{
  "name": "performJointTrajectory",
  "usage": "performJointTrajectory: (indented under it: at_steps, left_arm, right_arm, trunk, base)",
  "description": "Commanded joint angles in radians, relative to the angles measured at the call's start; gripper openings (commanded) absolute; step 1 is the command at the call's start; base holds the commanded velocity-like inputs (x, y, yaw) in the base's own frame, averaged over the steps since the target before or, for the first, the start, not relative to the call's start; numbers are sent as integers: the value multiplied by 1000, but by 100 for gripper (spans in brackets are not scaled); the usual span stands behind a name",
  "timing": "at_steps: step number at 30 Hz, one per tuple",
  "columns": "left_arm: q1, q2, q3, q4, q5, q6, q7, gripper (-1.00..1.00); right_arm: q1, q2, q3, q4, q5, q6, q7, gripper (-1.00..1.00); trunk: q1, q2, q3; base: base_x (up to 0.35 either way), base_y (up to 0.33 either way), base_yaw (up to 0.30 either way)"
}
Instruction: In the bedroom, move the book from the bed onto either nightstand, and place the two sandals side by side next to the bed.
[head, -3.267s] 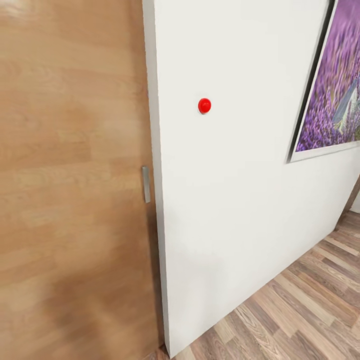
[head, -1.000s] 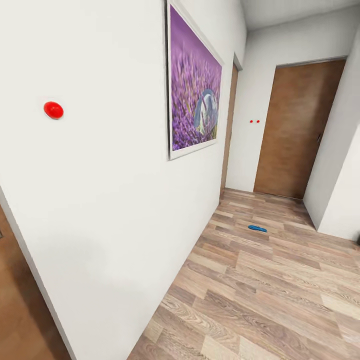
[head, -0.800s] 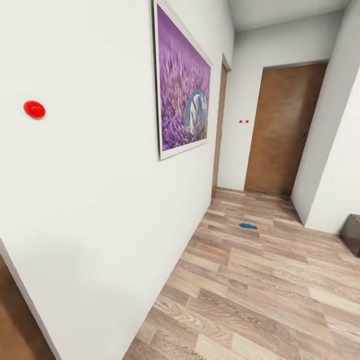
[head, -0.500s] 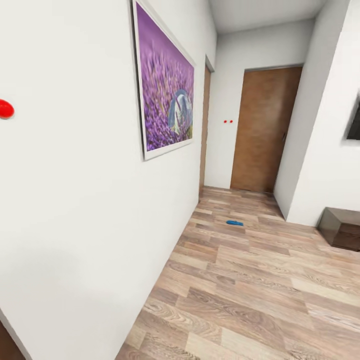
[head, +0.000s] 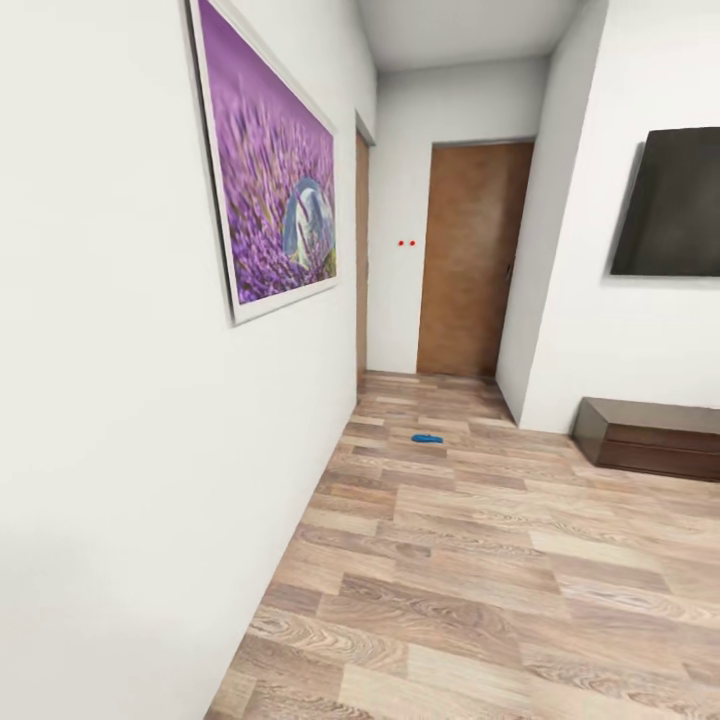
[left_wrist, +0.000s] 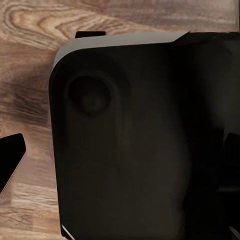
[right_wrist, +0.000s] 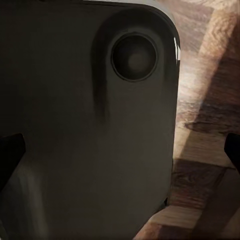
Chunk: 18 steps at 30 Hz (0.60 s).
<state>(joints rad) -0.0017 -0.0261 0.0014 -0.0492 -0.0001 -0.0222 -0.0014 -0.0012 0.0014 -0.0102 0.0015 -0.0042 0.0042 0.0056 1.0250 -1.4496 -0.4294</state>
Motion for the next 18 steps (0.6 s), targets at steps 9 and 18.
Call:
performJointTrajectory:
  at_steps: [9,18]
  left_arm:
    - [0,0,0,0,0,-2,0,100]
    - [0,0,0,0,0,-2,0,100]
  right_arm:
    - [0,0,-1,0,0,0,3,100]
    - [-1,0,-1,0,0,0,3,100]
  trunk:
    - [0,0,-1]
    - [0,0,-1]
  base:
    - [0,0,-300]
    - [0,0,-291]
